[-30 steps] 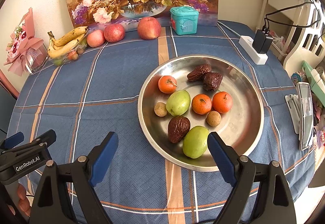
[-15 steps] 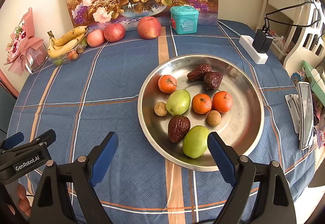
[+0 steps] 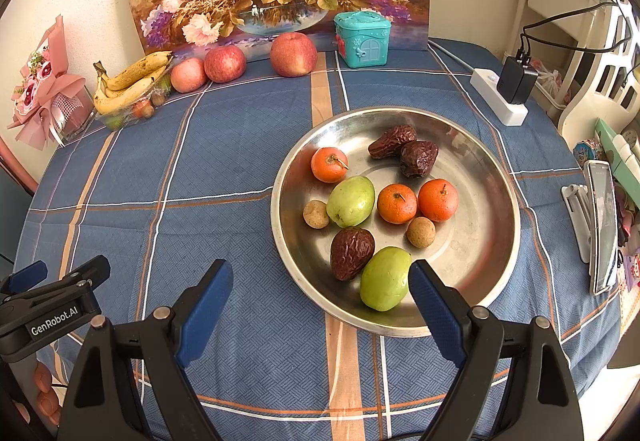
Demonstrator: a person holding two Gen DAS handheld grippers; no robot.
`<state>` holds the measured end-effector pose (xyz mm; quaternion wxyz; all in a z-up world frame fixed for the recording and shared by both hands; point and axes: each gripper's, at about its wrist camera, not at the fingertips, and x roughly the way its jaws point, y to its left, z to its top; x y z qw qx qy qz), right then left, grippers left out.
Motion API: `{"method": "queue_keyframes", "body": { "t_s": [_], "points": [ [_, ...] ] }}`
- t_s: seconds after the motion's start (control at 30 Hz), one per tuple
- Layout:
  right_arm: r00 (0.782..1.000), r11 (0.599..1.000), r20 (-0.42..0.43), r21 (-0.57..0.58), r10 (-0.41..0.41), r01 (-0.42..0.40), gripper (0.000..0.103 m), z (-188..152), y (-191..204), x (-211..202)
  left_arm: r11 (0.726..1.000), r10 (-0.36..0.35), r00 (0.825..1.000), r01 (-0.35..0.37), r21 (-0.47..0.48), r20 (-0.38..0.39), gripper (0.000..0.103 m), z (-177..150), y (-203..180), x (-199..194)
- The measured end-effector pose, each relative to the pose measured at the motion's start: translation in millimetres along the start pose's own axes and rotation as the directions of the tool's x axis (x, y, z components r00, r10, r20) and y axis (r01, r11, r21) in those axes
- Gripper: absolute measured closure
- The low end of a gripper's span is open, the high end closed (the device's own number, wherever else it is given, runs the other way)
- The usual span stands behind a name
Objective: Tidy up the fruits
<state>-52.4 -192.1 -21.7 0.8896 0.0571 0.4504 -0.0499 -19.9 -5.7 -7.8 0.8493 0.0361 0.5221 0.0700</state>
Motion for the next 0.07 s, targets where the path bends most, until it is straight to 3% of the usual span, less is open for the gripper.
{"method": "queue_keyframes", "body": {
  "t_s": [0.07],
  "points": [
    [1.000, 1.000, 0.000, 0.000, 0.000, 0.000, 0.013, 0.0, 0.0, 0.0, 1.000, 0.003, 1.000, -0.003, -0.001, 0.013, 0.000, -0.6, 0.5, -2.9]
  ]
}}
